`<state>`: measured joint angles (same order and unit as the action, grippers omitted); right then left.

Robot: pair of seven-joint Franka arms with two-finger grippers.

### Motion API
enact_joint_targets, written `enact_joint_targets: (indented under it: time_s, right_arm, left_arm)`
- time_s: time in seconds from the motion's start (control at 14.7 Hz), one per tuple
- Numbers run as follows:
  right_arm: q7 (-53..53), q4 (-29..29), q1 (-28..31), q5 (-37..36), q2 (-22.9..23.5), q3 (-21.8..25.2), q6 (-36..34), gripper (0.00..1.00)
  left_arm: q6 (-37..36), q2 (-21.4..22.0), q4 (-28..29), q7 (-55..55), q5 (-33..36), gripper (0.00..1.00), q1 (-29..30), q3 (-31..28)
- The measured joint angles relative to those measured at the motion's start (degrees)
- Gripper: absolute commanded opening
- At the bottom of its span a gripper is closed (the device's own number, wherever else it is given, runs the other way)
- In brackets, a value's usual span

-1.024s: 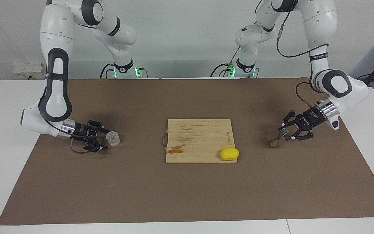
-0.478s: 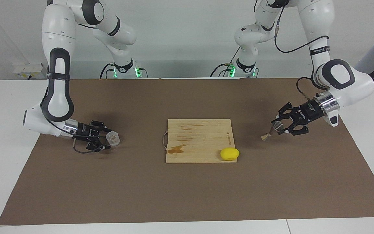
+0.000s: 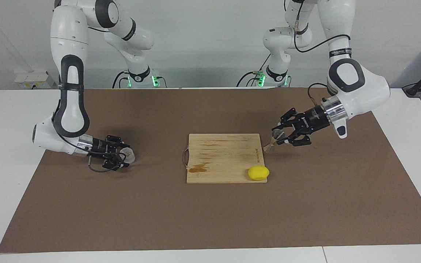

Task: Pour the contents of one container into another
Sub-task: 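Carry the metal cup to the board while the right gripper grips the glass, then set the metal cup on the board while the right gripper lifts the glass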

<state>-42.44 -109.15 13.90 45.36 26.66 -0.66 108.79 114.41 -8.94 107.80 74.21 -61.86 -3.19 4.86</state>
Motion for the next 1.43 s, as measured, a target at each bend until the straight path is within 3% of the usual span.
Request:
enact_joint_targets:
  time_s: [0.75,1.02,1.43]
  right_arm:
    - [0.0,-0.07,-0.15,0.0,-0.03,0.07,0.04,0.98]
    - [0.0,-0.09,-0.08,0.0,-0.04,0.07,0.04,0.8]
    - [0.0,-0.09,0.07,0.02,-0.12,0.17,0.04,0.5]
  left_arm:
    - [34.99,-0.7,6.11,3.6,-16.3,0.0,-23.69,0.16]
    - [43.37,-3.29,6.43,3.59,-24.12,0.0,-28.9,0.12]
    - [46.21,-7.09,5.8,3.18,-29.48,0.0,-31.1,0.02]
